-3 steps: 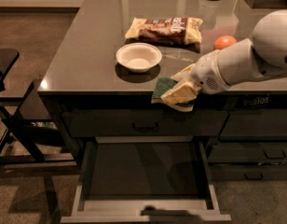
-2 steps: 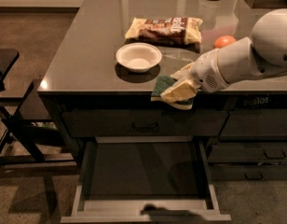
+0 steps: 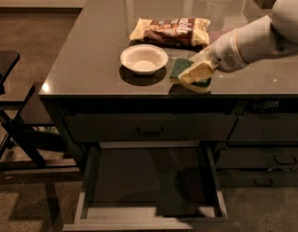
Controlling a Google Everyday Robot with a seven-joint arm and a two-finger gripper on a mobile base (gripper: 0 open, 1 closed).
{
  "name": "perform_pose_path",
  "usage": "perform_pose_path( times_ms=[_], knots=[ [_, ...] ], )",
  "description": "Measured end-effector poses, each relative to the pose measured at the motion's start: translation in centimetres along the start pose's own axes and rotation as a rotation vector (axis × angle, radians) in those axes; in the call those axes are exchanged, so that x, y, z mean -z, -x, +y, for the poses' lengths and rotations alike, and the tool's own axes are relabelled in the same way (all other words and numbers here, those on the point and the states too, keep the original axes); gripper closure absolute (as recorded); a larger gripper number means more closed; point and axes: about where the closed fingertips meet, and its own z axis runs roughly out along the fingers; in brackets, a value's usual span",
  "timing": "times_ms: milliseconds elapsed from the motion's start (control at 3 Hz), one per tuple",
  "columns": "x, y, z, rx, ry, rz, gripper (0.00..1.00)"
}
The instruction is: Pick sponge from middle drawer and place on counter
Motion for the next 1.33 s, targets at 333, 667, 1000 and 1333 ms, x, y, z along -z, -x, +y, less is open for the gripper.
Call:
perform_pose_path(
  times_ms=[333, 667, 1000, 1333],
  knots=[
    [0.5, 0.0, -2.9, -0.010, -0.023, 0.017, 1.00],
    [0.1, -1.0, -5.0, -0.033, -0.032, 0.033, 1.00],
    [-0.9, -2.4, -6.6, -0.058, -0.032, 0.054, 1.00],
    [-1.9, -3.5, -7.4, -0.079, -0.024, 0.061, 1.00]
  ],
)
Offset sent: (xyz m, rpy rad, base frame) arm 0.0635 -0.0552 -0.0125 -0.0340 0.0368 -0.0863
